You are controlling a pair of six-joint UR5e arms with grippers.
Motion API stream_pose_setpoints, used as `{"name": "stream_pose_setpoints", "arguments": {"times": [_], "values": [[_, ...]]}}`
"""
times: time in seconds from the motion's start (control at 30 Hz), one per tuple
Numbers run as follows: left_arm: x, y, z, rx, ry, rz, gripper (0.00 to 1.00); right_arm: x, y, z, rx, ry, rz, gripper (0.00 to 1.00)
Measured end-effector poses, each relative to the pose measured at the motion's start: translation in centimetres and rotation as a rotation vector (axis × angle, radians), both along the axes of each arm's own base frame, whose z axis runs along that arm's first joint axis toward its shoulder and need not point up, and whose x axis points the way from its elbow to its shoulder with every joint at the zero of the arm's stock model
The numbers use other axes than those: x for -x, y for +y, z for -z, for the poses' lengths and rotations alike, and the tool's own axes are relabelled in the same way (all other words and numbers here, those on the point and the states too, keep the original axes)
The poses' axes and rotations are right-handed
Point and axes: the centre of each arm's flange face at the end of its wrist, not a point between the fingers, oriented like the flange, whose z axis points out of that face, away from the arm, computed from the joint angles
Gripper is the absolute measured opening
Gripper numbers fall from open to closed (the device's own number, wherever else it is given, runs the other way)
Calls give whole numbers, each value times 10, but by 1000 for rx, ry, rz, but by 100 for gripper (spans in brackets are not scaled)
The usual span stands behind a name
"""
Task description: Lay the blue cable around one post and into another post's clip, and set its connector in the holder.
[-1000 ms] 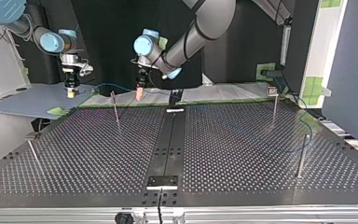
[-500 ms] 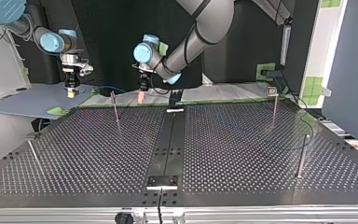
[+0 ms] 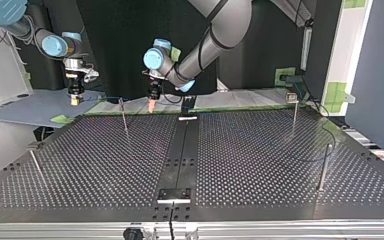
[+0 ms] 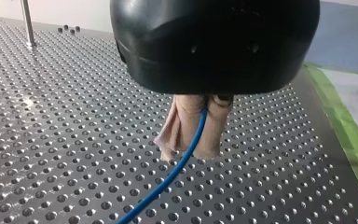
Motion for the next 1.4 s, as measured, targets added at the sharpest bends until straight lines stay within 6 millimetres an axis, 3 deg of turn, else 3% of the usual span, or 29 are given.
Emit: {"name": "stream_pose_setpoints", "arguments": {"times": [1.13,1.17,1.2,1.23,1.3,1.33,1.37,1.4], "values": [[-13,11,-1,-18,-6,-24,2,9,-25,-14,31,-38,8,0],[-13,11,-1,-19,-6,-23,6,9,-25,-14,31,-38,7,0],[-13,11,0,-21,-4,-22,18,9,-25,-14,30,-38,7,0],[-13,11,0,-21,-3,-21,18,9,-25,-14,30,-38,7,0],[-13,11,0,-21,-2,-17,43,10,-25,-14,30,-38,7,0],[-13,11,0,-20,-2,-11,43,10,-25,-14,29,-37,7,0],[-13,10,0,-20,-2,-7,64,9,-25,-14,28,-37,7,0],[-13,9,0,-20,-2,3,79,9,-25,-14,27,-37,7,0]]}}
